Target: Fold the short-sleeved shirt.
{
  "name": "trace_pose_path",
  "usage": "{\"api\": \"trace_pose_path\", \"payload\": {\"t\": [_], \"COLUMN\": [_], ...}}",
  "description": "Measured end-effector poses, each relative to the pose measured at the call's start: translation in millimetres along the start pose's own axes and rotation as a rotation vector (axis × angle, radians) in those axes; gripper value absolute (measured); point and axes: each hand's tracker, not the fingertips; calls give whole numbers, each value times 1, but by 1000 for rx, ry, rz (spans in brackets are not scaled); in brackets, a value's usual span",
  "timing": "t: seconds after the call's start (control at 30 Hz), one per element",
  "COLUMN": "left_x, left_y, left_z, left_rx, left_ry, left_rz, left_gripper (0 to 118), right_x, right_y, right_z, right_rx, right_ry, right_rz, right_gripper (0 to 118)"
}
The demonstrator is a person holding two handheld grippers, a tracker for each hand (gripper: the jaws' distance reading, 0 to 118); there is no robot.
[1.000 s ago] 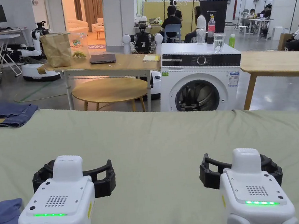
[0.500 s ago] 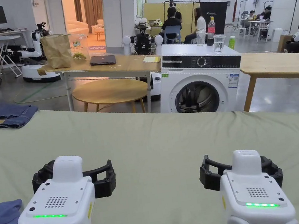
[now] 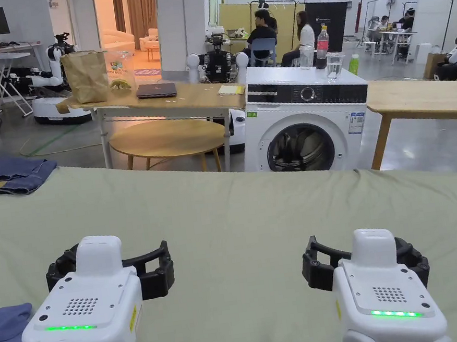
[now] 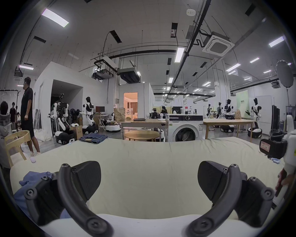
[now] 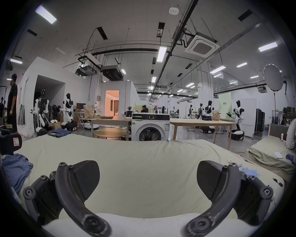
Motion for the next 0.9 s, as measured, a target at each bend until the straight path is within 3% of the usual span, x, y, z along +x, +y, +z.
{"api": "trace_pose_path", "payload": {"t": [0.07,0.13,0.2,0.27,0.37,0.9], "left_x": [1,3,5,8,10,-15], "left_y": [0,1,1,1,0,10], "left_z": [1,2,1,1,6,12], "left_rx": [9,9,4,4,34,-19], "left_ry": [-9,-12,-7,9,38,56], "left_rz": [-3,-12,-24,-38,-41,-14], "left_gripper": [106,86,47,13,0,0], "right_x": [-2,-1,0,1,3,-8], "right_y": [0,2,4,4,5,17], "right_z": [2,3,0,-3,-3,4], "right_rx": [14,17,-6,-19,-20,-28], "right_ry": [-11,11,29,25,14,30], "right_rz": [9,-4,-20,-25,-53,-56], "right_gripper": [115,98,61,10,0,0]}}
